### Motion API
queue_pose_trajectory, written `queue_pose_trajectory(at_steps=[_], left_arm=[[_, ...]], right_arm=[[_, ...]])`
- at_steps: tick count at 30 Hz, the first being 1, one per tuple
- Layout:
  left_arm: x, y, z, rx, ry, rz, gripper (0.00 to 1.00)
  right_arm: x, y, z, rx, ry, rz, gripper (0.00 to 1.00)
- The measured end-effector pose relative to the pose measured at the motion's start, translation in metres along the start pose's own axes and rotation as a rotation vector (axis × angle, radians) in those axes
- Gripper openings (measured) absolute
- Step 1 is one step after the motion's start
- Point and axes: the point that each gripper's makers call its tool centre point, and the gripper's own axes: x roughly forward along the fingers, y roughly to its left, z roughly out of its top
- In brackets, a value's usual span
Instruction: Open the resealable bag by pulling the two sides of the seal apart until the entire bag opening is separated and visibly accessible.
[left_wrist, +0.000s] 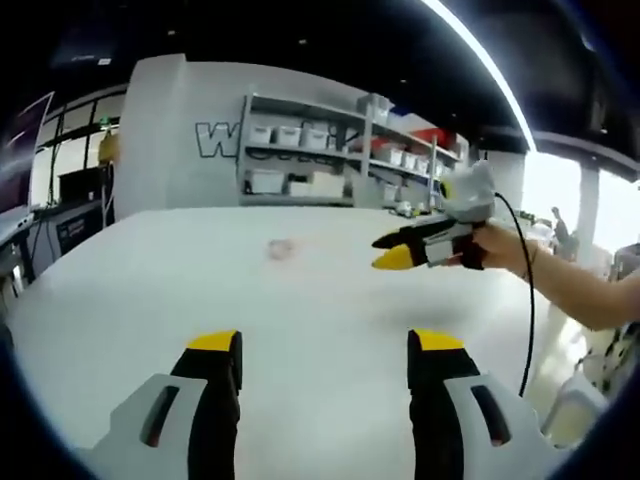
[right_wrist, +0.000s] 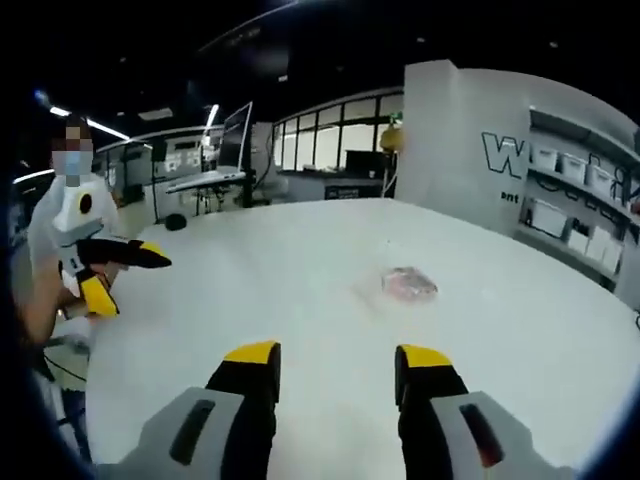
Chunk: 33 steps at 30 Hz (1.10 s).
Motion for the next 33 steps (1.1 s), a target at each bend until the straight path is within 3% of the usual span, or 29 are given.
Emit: queue_pose_trajectory(at_steps=[8,12,21,33], left_arm=[[0.01,0.004,-0.021,0.075,0.082,0.014,0.74],[0.007,0.002,-0.014,0.024,0.049,-0.002,0.74],[0.002,0.003,0.005,0.031,0.01,0.004,0.75],[-0.005,0.01,0.016,0.014,-0.022,0.023,0.75]], right_arm=[[-0.018,0.012,-0.007,0.002,0.003,-0.008,0.52],[-0.028,0.013,-0.007,0.004,-0.009,-0.02,0.55],[-0.047,0.012,-0.015,0.021,-0.009,-0.049,0.62],[-0.065,0.014,-0.025,0.07,-0.015,-0.081,0.77]])
